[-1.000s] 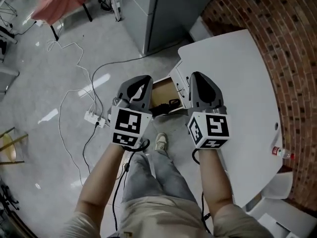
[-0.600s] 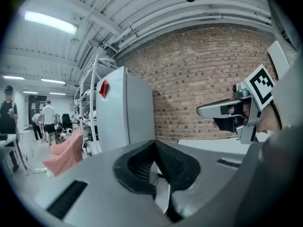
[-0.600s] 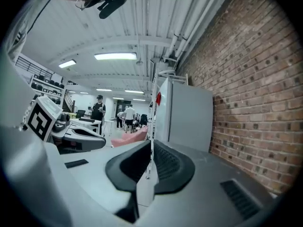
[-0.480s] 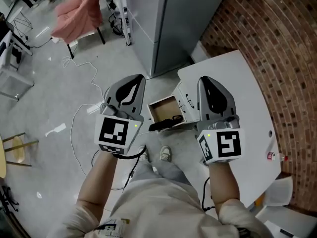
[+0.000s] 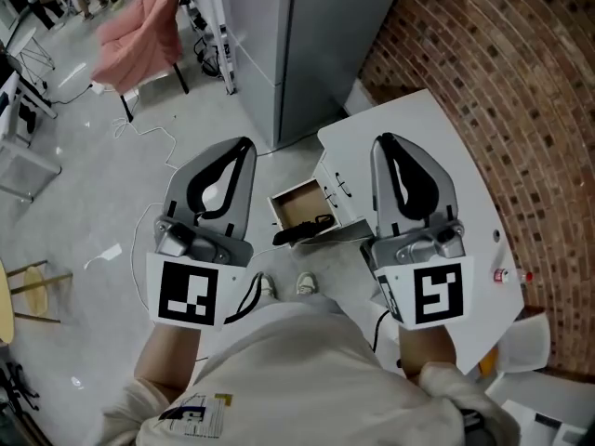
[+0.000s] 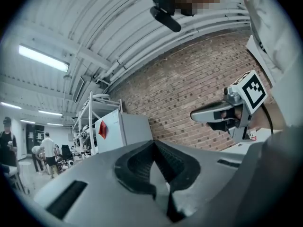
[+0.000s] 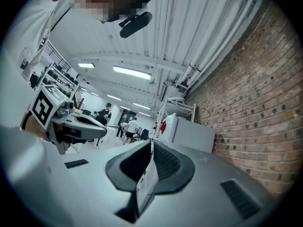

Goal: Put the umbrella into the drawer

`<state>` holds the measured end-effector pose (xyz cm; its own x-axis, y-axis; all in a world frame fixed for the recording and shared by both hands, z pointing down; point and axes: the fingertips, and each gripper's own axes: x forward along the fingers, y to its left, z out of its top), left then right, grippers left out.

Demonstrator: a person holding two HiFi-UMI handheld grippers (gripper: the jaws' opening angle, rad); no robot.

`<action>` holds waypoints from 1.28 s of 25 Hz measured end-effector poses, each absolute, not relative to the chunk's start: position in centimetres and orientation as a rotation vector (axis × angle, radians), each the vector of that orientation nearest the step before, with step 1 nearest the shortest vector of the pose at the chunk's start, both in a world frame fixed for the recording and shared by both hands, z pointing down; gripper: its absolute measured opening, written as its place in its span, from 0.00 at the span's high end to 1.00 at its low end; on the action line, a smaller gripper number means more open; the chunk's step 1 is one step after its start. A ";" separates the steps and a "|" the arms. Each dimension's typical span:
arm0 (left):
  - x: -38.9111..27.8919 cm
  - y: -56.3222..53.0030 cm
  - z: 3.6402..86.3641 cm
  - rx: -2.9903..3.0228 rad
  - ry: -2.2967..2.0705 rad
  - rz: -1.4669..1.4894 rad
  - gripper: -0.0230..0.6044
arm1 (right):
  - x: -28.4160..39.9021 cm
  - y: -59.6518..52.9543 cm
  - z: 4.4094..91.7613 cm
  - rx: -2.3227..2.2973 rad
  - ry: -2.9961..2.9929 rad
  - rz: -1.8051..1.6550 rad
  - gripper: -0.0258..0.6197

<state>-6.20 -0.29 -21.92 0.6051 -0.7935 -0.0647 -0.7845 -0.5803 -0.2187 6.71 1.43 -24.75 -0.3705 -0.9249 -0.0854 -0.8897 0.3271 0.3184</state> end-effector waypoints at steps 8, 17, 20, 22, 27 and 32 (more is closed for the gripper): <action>-4.9 3.8 -21.7 -2.626 1.258 -0.051 0.95 | 8.1 4.9 -25.1 1.683 -2.463 -0.458 0.93; -5.1 4.8 -19.4 -2.639 1.307 -0.103 0.95 | 6.8 6.8 -20.8 1.608 -2.521 -0.255 0.93; -5.0 4.7 -19.0 -2.629 1.311 -0.129 0.95 | 6.9 7.0 -20.0 1.600 -2.528 -0.200 0.93; -5.0 4.6 -19.0 -2.629 1.320 -0.129 0.95 | 7.0 7.0 -19.9 1.593 -2.535 -0.178 0.93; -4.9 4.6 -18.8 -2.640 1.316 -0.150 0.95 | 7.2 6.7 -19.6 1.590 -2.524 -0.215 0.93; -4.1 5.0 -18.7 -2.658 1.276 -0.163 0.95 | 7.4 6.7 -19.1 1.589 -2.505 -0.252 0.93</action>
